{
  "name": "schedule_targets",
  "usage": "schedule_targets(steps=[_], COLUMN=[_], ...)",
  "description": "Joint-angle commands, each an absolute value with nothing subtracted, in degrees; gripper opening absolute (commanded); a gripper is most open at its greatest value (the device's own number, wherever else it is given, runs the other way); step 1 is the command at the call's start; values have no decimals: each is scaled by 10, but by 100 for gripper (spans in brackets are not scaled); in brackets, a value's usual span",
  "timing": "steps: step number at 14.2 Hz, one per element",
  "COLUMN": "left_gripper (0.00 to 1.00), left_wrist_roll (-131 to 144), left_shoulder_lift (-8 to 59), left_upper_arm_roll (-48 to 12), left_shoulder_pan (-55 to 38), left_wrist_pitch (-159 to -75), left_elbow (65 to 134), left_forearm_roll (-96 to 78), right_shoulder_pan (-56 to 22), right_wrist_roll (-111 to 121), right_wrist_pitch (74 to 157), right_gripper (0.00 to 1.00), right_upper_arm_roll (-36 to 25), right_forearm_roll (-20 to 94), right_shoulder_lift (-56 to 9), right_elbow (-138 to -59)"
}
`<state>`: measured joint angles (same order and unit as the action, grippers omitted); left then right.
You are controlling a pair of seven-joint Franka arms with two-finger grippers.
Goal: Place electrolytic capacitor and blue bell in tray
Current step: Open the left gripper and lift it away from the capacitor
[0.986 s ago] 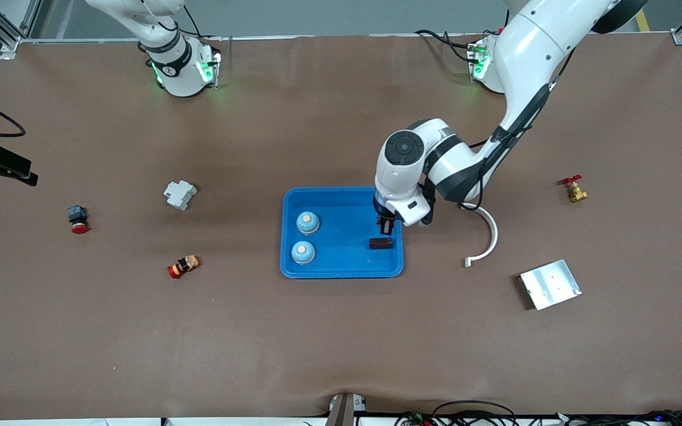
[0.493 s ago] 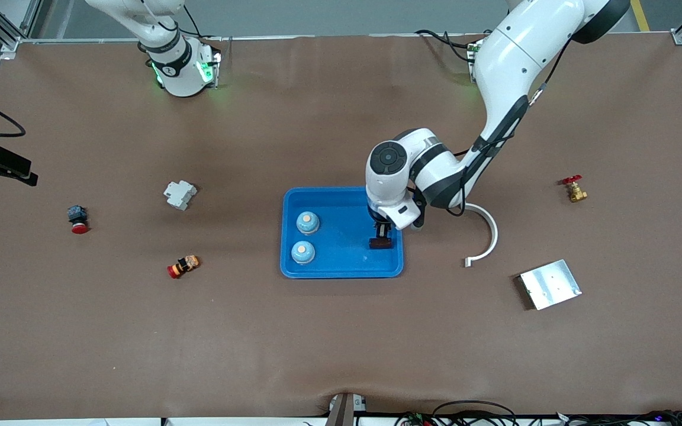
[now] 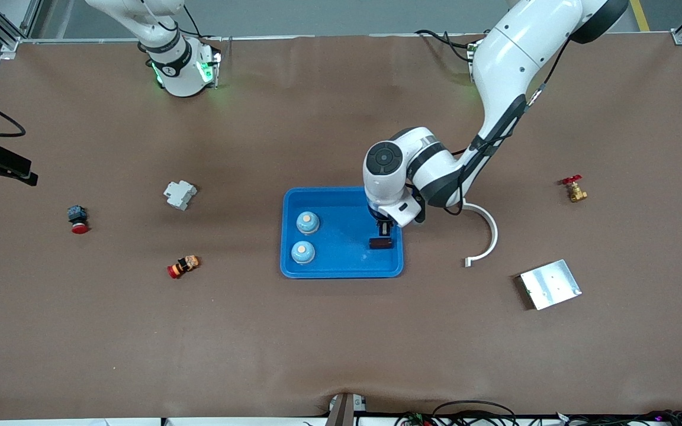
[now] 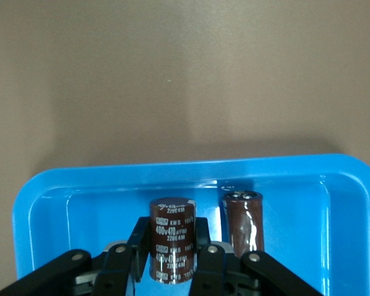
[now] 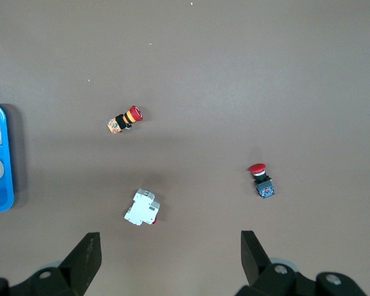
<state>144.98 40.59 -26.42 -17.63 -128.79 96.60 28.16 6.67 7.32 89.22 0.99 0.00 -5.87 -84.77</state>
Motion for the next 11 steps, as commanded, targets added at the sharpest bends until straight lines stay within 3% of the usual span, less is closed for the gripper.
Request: schedule_targets(steps=[1,11], left_gripper=[0,0], left_wrist_roll=[1491,1510], left_shoulder_lift=[406,420], left_upper_arm_roll=[-258,-258], left_shoulder_pan=[-196,-210], left_wrist_pitch=[-1284,-1281], left_elbow=[964,972], left_forearm_roll=[290,291], right_shoulder_pan=[71,74], right_wrist_roll=[74,74], right_wrist_pitch=[889,884], right_gripper=[100,100], right_upper_arm_roll=[13,13], right_forearm_roll=[2,3], right_shoulder_lift=[-50,-51], right_elbow=[-853,-853])
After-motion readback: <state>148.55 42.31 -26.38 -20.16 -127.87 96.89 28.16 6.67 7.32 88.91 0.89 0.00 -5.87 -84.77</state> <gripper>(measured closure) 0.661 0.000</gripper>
